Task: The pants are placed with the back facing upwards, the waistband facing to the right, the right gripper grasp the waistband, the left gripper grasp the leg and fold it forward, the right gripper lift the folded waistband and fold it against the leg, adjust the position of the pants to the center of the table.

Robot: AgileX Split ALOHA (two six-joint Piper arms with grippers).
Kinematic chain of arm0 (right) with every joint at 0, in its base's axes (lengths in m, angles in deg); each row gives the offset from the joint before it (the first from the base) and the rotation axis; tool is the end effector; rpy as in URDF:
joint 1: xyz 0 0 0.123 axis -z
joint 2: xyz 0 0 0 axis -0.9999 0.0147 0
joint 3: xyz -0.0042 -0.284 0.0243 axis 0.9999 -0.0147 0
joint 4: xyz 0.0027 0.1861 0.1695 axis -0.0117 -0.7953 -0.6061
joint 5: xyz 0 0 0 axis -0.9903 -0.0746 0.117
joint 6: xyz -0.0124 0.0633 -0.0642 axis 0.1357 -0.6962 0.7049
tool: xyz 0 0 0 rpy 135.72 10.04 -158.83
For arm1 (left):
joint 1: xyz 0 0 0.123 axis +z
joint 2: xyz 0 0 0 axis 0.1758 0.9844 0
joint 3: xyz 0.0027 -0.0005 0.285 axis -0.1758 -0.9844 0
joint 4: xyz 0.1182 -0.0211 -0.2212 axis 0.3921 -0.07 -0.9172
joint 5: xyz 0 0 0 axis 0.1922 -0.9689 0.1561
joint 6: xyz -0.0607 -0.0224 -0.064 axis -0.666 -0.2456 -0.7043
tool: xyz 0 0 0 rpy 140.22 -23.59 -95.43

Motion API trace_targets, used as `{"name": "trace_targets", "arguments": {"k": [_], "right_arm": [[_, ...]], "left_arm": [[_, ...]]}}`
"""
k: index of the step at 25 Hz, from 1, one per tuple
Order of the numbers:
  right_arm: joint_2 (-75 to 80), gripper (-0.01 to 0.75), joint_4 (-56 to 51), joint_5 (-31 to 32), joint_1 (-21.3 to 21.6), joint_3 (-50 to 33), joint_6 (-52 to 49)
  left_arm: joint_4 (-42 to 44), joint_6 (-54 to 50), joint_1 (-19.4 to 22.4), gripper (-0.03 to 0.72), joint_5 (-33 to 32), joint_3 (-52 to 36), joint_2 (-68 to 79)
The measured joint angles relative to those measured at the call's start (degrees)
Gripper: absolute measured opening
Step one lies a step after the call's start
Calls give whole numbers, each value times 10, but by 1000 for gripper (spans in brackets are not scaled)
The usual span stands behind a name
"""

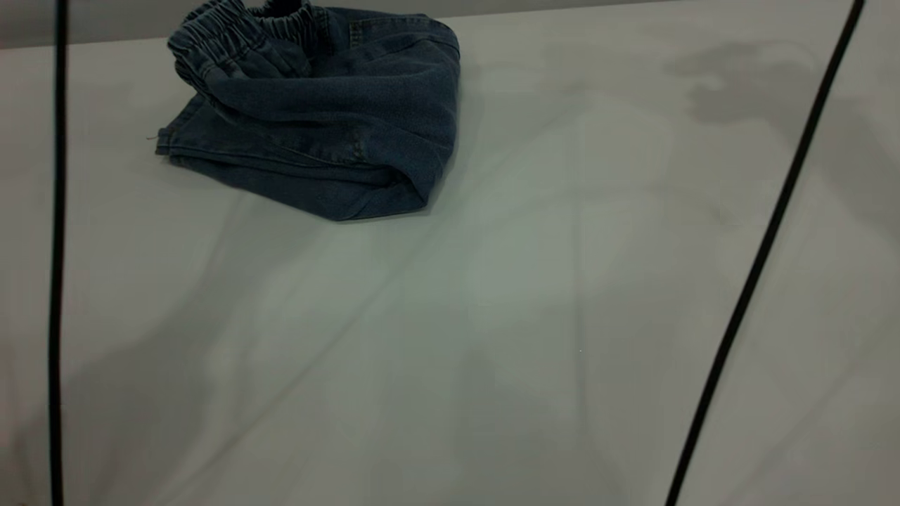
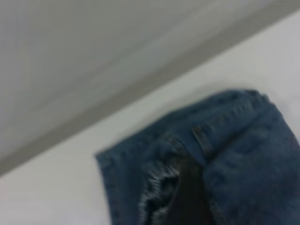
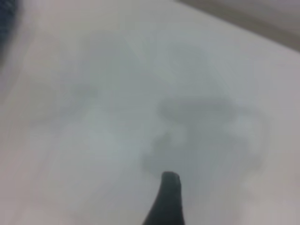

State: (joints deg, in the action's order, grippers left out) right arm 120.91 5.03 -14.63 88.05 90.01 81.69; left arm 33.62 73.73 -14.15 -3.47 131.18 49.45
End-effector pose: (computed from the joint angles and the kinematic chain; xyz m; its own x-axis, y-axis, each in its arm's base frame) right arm 0.4563 0.0140 0.3240 -0.8430 -0.2603 -0.4708 -0.2593 0.9634 -0.0683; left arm 0.4684 -0.1942 0.3204 -0.6814 0.4768 -0.5553 0.4256 0.8754 0.2293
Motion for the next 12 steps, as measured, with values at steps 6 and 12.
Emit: {"name": "trace_targets", "arguments": {"k": [6, 12], "right_arm": [[-90, 588, -25, 21, 0, 0, -3], [-147, 588, -31, 20, 0, -1, -11]], "left_arm": [[-15, 5, 0, 525, 0, -31, 57], [-21, 18, 0, 525, 1, -31, 131]]}}
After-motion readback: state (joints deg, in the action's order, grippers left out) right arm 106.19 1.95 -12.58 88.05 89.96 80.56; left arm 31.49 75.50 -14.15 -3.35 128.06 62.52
